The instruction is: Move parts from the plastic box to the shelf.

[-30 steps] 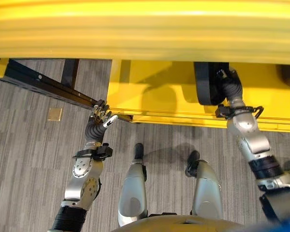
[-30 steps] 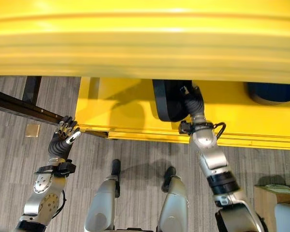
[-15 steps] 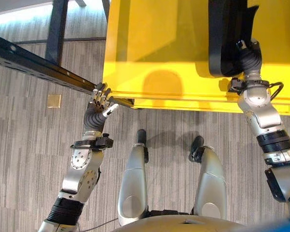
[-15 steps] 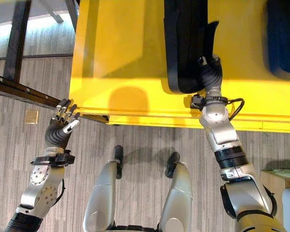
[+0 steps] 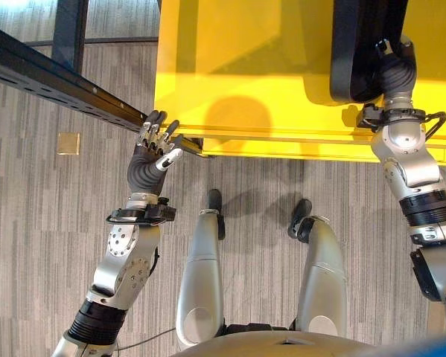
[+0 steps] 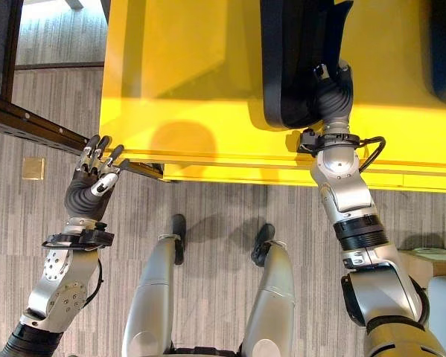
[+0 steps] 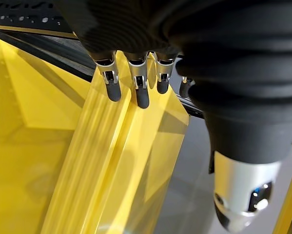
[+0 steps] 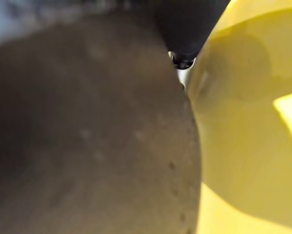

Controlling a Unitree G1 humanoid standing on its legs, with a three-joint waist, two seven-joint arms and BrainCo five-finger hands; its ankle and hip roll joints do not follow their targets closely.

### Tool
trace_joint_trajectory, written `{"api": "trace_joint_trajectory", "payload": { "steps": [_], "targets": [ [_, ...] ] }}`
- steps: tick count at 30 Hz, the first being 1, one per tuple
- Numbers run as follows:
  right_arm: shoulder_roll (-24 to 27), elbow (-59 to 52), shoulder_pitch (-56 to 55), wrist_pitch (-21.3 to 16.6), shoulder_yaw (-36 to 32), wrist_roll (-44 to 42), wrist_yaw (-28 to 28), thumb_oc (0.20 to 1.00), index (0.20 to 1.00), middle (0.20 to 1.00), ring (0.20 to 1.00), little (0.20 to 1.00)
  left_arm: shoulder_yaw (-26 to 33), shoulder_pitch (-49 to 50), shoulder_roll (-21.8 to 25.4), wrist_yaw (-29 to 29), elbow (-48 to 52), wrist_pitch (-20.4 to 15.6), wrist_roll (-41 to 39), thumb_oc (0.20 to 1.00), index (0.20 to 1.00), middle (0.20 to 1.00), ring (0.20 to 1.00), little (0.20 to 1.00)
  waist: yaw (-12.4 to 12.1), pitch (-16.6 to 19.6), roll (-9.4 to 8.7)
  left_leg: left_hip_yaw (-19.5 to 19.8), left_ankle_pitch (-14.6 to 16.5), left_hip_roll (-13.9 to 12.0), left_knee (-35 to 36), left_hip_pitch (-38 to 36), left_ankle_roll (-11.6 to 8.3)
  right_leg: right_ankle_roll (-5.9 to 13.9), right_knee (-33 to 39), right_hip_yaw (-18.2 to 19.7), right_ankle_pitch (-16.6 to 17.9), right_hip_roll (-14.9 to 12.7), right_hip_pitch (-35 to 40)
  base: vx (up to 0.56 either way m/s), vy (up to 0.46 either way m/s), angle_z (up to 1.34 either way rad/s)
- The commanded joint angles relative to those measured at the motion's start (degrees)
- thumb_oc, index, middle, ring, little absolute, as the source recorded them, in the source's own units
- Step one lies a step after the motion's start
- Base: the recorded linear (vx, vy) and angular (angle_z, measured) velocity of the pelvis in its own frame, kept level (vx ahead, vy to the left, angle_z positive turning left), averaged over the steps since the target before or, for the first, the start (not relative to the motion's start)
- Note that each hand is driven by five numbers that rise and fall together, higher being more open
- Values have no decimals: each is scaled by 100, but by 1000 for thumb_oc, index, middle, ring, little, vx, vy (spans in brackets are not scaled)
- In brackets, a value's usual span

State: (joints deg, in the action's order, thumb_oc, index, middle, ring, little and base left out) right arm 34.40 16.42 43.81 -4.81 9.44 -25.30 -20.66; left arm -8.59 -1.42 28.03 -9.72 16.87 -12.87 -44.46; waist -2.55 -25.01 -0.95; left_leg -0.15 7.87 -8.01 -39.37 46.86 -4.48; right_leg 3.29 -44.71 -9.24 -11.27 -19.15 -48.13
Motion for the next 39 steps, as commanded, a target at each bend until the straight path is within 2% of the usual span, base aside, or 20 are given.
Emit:
{"api": "trace_joint_trajectory", "payload": {
  "steps": [1, 15, 24, 26, 27, 28, 29, 30, 31, 32, 33, 34, 39],
  "targets": [
    [24, 113, 500, -381, 158, -97, -87, 200, 200, 200, 200, 200, -289, -1293, -107, 259, 933, -654, -29, 1000, 1000, 1000, 1000, 1000, 261, 487, 100, 309, 791, -365, -111, -351, -230, 540, 422, 423, 314, -391, 201, 6, -13, -8],
    [103, 1383, 1317, -247, 627, -163, -116, 200, 200, 200, 200, 200, -522, -1825, -102, 214, 1192, -873, -153, 1000, 1000, 1000, 1000, 1000, 215, 566, 41, 299, 773, -405, 2, -431, -284, 527, 448, 448, 277, -350, 219, 8, -3, 0],
    [29, 2288, 1666, -219, 805, -648, 42, 200, 200, 200, 200, 200, -607, -1973, -70, 272, 1231, -924, -258, 1000, 1000, 1000, 1000, 1000, 200, 624, 23, 261, 702, -423, 233, -665, -336, 543, 645, 400, 331, -323, 461, 8, 1, -2],
    [39, 2650, 1866, -187, 896, -687, 52, 200, 200, 200, 200, 200, -656, -1986, -69, 271, 1211, -921, -266, 1000, 1000, 1000, 1000, 1000, 190, 641, 21, 253, 689, -421, 268, -706, -350, 546, 677, 405, 334, -321, 499, -19, 3, -4],
    [63, 2972, 2108, -154, 1021, -701, 62, 200, 200, 200, 200, 200, -685, -2005, -50, 272, 1198, -916, -274, 1000, 1000, 1000, 1000, 1000, 184, 617, 15, 239, 519, -392, 332, -672, -333, 499, 764, 386, 490, -330, 487, 19, -6, -3],
    [76, 3153, 2241, -128, 1092, -705, 71, 200, 200, 200, 200, 200, -691, -2009, -45, 274, 1188, -907, -274, 1000, 1000, 1000, 1000, 1000, 171, 628, 27, 246, 659, -422, 340, -767, -365, 547, 712, 392, 339, -305, 553, 0, 0, 0],
    [99, 3358, 2382, -87, 1170, -692, 83, 200, 200, 200, 200, 200, -699, -2019, -22, 279, 1191, -904, -268, 1000, 1000, 1000, 1000, 1000, 160, 624, 29, 252, 652, -427, 363, -787, -366, 544, 718, 391, 338, -297, 569, 0, 0, 0],
    [125, 3607, 2592, -37, 1296, -641, 92, 200, 200, 200, 200, 200, -709, -2030, -10, 283, 1194, -905, -267, 1000, 1000, 1000, 1000, 1000, 156, 593, 10, 236, 488, -404, 384, -729, -347, 498, 783, 368, 484, -319, 542, 0, 0, 0],
    [132, 3802, 2682, -1, 1363, -595, 105, 200, 200, 200, 200, 200, -722, -2033, -8, 282, 1193, -904, -272, 1000, 1000, 1000, 1000, 1000, 144, 615, 19, 250, 634, -432, 374, -803, -380, 550, 727, 375, 335, -306, 603, -70, -2, 1],
    [158, 4043, 2813, 29, 1437, -556, 111, 200, 200, 200, 200, 200, -729, -2060, 2, 285, 1196, -897, -270, 1000, 1000, 1000, 1000, 1000, 146, 579, 14, 243, 482, -400, 403, -747, -357, 497, 785, 366, 473, -312, 567, 94, -21, 3],
    [152, 4327, 2921, 114, 1549, -423, 127, 200, 200, 200, 200, 200, -713, -2056, 4, 271, 1210, -885, -251, 1000, 1000, 1000, 1000, 1000, 135, 576, 22, 253, 624, -437, 386, -840, -387, 535, 707, 365, 318, -297, 636, -80, -5, 1],
    [154, 4338, 2939, 106, 1553, -424, 130, 200, 200, 200, 200, 200, -709, -2063, 3, 272, 1215, -885, -248, 1000, 1000, 1000, 1000, 1000, 144, 549, 12, 242, 476, -411, 402, -772, -359, 486, 771, 360, 466, -308, 589, 0, 0, 0],
    [185, 4867, 3022, 202, 1674, -240, 151, 200, 200, 200, 200, 200, -710, -2110, -20, 238, 1213, -887, -220, 1000, 1000, 1000, 1000, 1000, 162, 509, 7, 230, 447, -416, 426, -778, -367, 490, 809, 347, 477, -275, 625, -16, 1, 0]
  ]
}}
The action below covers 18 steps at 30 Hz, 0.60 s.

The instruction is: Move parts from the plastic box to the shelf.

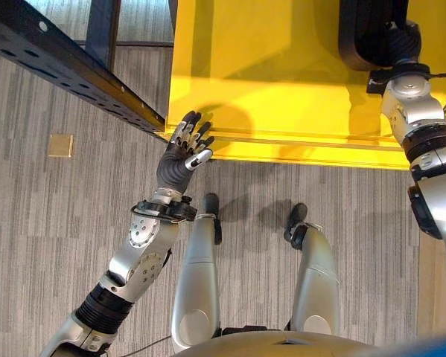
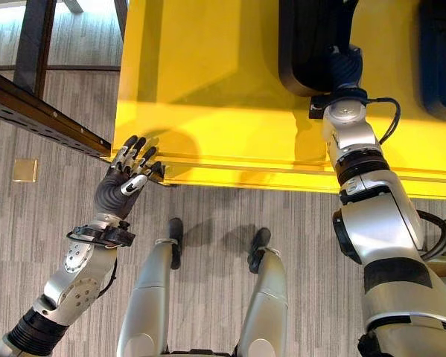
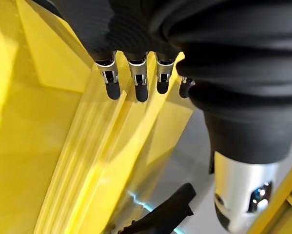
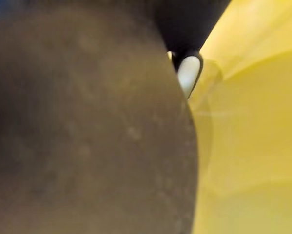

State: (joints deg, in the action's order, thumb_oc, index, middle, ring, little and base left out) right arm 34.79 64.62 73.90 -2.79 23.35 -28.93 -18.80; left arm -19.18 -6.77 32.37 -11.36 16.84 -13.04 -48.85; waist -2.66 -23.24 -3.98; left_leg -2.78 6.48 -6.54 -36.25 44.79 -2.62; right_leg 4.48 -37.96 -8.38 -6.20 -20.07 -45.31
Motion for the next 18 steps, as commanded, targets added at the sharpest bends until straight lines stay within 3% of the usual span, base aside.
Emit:
{"api": "trace_joint_trajectory", "payload": {
  "steps": [1, 18],
  "targets": [
    [161, 119, -3, -9, 285, 149, -32, 200, 200, 200, 200, 200, 353, -1605, -464, 390, 1212, -885, 235, 1000, 1000, 1000, 1000, 1000, 183, 313, 310, 501, 584, -573, 107, -569, -551, 371, 124, 277, -34, -173, 334, 0, 0, 0],
    [186, 385, -353, 13, 176, 267, -11, 200, 200, 200, 200, 200, 485, -1595, -455, 304, 1281, -973, 293, 1000, 1000, 1000, 1000, 1000, 235, 258, 294, 497, 562, -610, 71, -536, -564, 365, 118, 302, -31, -108, 302, 0, 0, 0]
  ]
}}
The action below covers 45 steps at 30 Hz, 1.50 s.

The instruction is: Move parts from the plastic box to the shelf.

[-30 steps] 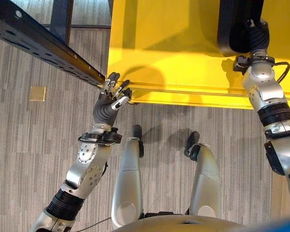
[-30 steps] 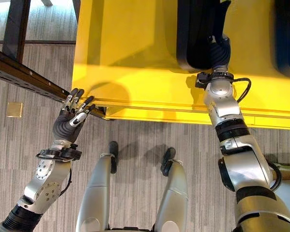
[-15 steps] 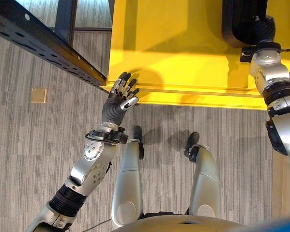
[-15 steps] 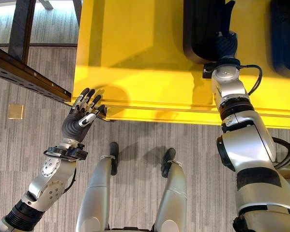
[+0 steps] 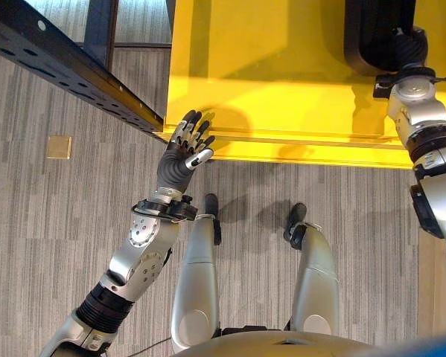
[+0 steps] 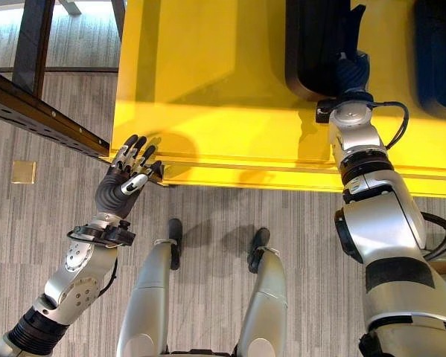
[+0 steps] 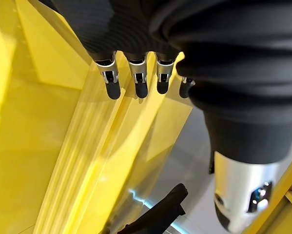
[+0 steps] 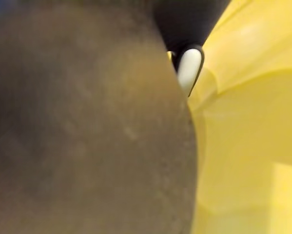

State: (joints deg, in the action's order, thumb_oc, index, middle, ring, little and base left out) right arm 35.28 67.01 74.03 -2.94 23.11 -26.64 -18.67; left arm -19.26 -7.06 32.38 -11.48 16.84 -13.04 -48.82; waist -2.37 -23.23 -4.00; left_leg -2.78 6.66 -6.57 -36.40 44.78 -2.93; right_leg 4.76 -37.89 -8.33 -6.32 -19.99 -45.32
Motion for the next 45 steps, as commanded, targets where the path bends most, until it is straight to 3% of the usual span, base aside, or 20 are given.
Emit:
{"api": "trace_joint_trajectory", "payload": {
  "steps": [1, 15, 16, 17, 21, 28, 30, 38, 45],
  "targets": [
    [137, 146, -366, 27, 199, 39, -24, 200, 200, 200, 200, 200, 494, -1566, -457, 316, 1281, -973, 290, 1000, 1000, 1000, 1000, 1000, 206, 256, 296, 497, 545, -607, 85, -536, -533, 336, 111, 297, -19, -115, 304, 0, 0, 0],
    [74, 218, -401, 41, 176, 40, -25, 200, 200, 200, 200, 200, 508, -1541, -466, 285, 1284, -984, 274, 1000, 1000, 1000, 1000, 1000, 202, 207, 297, 486, 530, -612, 77, -544, -539, 327, 118, 308, -15, -87, 336, 0, 0, 0],
    [53, 170, -428, 29, 159, 0, 9, 360, 360, 360, 360, 360, 495, -1533, -477, 287, 1282, -973, 270, 1000, 1000, 1000, 1000, 1000, 200, 205, 296, 483, 530, -617, 75, -542, -534, 325, 114, 303, -19, -84, 336, 0, 0, 0],
    [60, 161, -435, 30, 181, -1, 38, 1000, 1000, 1000, 1000, 1000, 494, -1532, -472, 289, 1280, -975, 271, 1000, 1000, 1000, 1000, 1000, 199, 198, 295, 488, 531, -615, 73, -545, -533, 322, 113, 308, -23, -86, 338, 0, 0, 0],
    [102, 185, -413, 49, 234, 62, 48, 1000, 1000, 1000, 1000, 1000, 501, -1496, -473, 293, 1277, -972, 268, 1000, 1000, 1000, 1000, 1000, 187, 205, 313, 503, 691, -642, 35, -619, -565, 363, 15, 322, -190, -69, 382, 65, -5, 0],
    [184, 157, -457, 58, 233, 191, -17, 1000, 1000, 1000, 1000, 1000, 502, -1486, -469, 300, 1285, -963, 267, 1000, 1000, 1000, 1000, 1000, 193, 195, 304, 489, 679, -647, 65, -642, -562, 368, 43, 307, -180, -59, 414, -9, 0, 0],
    [402, 0, -349, 97, 359, 461, -92, 1000, 1000, 1000, 1000, 1000, 554, -1450, -441, 278, 1302, -959, 272, 1000, 1000, 1000, 1000, 1000, 199, 184, 281, 483, 520, -616, 95, -565, -528, 326, 119, 316, -23, -66, 358, -67, -4, -1],
    [793, -1239, -766, -67, -84, 460, -339, 1000, 1000, 1000, 1000, 1000, 662, -1425, -492, 259, 1278, -1002, 301, 1000, 1000, 1000, 1000, 1000, 293, 217, 224, 487, 537, -623, 124, -614, -531, 341, 168, 321, -17, -63, 430, 0, 0, 0],
    [824, -1637, -1226, -109, -461, 327, -338, 1000, 1000, 1000, 1000, 1000, 739, -1325, -537, 265, 1273, -995, 277, 1000, 1000, 1000, 1000, 1000, 309, 202, 215, 478, 555, -641, 89, -595, -526, 337, 165, 335, -19, -46, 425, 0, 0, 0]
  ]
}}
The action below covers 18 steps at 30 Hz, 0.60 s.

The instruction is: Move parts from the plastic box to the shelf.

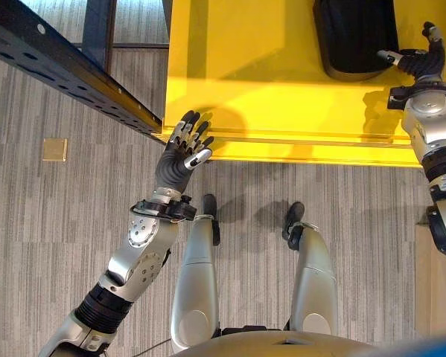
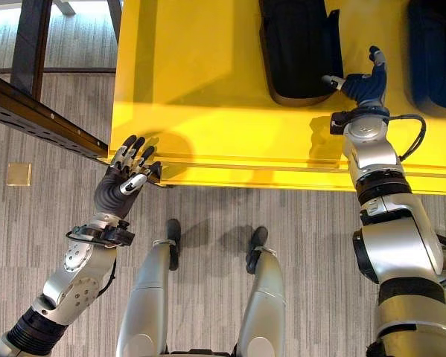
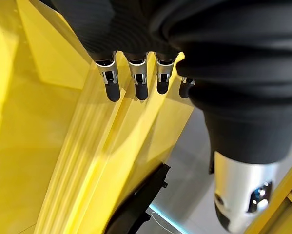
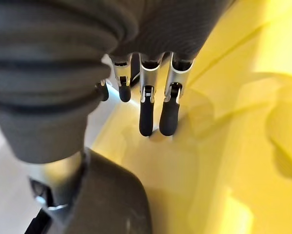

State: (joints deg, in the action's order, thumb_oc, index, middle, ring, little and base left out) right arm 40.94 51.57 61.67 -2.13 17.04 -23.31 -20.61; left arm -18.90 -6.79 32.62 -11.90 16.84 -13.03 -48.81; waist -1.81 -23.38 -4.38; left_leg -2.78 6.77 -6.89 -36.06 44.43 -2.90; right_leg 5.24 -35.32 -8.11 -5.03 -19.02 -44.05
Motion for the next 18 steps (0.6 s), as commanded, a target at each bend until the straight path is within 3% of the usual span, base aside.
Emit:
{"api": "trace_joint_trajectory", "payload": {
  "steps": [1, 15, 16, 18],
  "targets": [
    [225, -143, -98, -178, 94, -17, -146, 1000, 1000, 1000, 1000, 1000, 700, -1332, -569, 304, 1273, -985, 265, 1000, 1000, 1000, 1000, 1000, 250, 212, 255, 487, 545, -606, 31, -545, -523, 284, -109, 324, -155, -139, 291, 0, 0, 0],
    [9, -600, -513, -176, -7, -4, -19, 1000, 1000, 1000, 1000, 1000, 755, -1219, -590, 303, 1282, -942, 238, 1000, 1000, 1000, 1000, 1000, 226, 176, 257, 502, 560, -588, -39, -460, -499, 275, -145, 327, -165, -136, 242, 7, -1, 0],
    [-3, -650, -530, -176, -10, -5, -6, 1000, 1000, 1000, 1000, 1000, 763, -1206, -595, 301, 1276, -934, 235, 1000, 1000, 1000, 1000, 1000, 220, 202, 265, 513, 710, -615, -56, -529, -529, 317, -207, 327, -309, -122, 290, 0, 0, 0],
    [4, -758, -579, -183, -4, 20, 24, 1000, 1000, 1000, 1000, 1000, 778, -1195, -610, 302, 1278, -935, 239, 1000, 1000, 1000, 1000, 1000, 227, 180, 249, 505, 567, -595, -56, -450, -499, 274, -157, 327, -164, -136, 235, 0, 0, 0]
  ]
}}
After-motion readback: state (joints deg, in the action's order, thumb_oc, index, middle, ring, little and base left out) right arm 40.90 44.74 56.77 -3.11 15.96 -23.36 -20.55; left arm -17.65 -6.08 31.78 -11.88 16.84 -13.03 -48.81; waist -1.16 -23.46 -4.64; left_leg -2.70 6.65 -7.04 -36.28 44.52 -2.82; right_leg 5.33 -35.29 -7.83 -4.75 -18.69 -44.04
